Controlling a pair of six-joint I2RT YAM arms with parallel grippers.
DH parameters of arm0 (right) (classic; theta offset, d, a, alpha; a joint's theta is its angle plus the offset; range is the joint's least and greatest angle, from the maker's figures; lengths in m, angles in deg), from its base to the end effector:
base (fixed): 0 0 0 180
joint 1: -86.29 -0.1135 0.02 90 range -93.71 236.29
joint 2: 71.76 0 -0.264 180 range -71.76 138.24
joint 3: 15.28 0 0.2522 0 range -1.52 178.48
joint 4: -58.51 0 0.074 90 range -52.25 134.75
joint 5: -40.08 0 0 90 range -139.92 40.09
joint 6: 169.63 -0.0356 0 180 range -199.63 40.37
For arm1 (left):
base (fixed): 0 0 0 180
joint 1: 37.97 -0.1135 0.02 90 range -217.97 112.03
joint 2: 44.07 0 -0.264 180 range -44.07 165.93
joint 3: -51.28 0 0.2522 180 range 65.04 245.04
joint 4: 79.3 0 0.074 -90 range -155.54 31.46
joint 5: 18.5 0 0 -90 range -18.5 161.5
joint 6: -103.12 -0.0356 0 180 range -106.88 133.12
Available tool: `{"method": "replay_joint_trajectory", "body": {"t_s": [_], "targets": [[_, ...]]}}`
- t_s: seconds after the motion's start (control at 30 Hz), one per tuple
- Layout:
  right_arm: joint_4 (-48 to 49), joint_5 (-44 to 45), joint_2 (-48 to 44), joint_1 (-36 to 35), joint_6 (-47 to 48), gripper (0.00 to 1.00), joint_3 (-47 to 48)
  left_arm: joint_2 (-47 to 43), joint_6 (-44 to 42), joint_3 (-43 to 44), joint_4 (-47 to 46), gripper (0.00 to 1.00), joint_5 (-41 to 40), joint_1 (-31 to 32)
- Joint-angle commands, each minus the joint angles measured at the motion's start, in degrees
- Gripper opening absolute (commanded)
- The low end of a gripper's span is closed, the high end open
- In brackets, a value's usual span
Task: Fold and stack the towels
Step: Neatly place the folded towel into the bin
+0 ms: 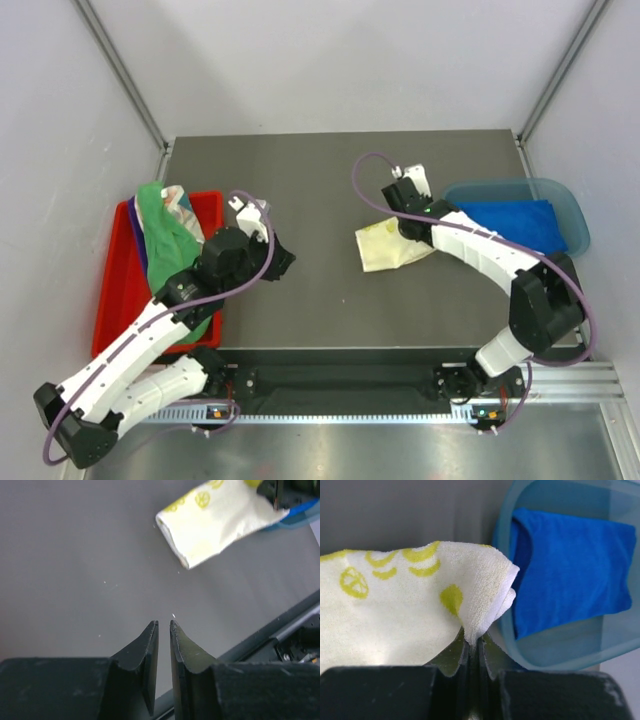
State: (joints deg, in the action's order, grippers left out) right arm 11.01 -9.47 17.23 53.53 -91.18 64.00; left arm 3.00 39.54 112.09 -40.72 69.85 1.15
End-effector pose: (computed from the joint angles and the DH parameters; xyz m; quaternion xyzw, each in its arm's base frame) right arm 0.2805 0.1530 0.2499 -0.0698 0.9028 -0.2073 0.3704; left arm 0.1439 -0.1157 0.3207 0.0855 0.8382 -0.2812 0.4593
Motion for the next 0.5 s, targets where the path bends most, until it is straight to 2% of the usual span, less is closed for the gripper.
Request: {"method": "replay_joint_trajectory", "body": {"t_s": [0.0, 0.23, 0.3, 0.47], "targets": [[-0.37, 4.2, -2.76, 3.65, 5.3, 0.0, 2.87, -2.94, -2.07, -0.64, 1.9, 0.2, 4.19, 0.17], [3.5, 4.55, -5.23, 10.77, 10.05, 0.0, 2.25, -9.79, -5.23, 0.59, 8.65, 0.2, 3.15, 0.17], [4.38, 4.55, -5.23, 12.53, 11.11, 0.0, 2.16, -11.29, -5.76, 0.07, 9.19, 0.21, 0.35, 0.17], [8.77, 3.68, -5.49, 17.79, 15.76, 0.0, 1.02, -15.42, -5.5, -1.43, 8.41, 0.23, 0.16, 0.26]]}}
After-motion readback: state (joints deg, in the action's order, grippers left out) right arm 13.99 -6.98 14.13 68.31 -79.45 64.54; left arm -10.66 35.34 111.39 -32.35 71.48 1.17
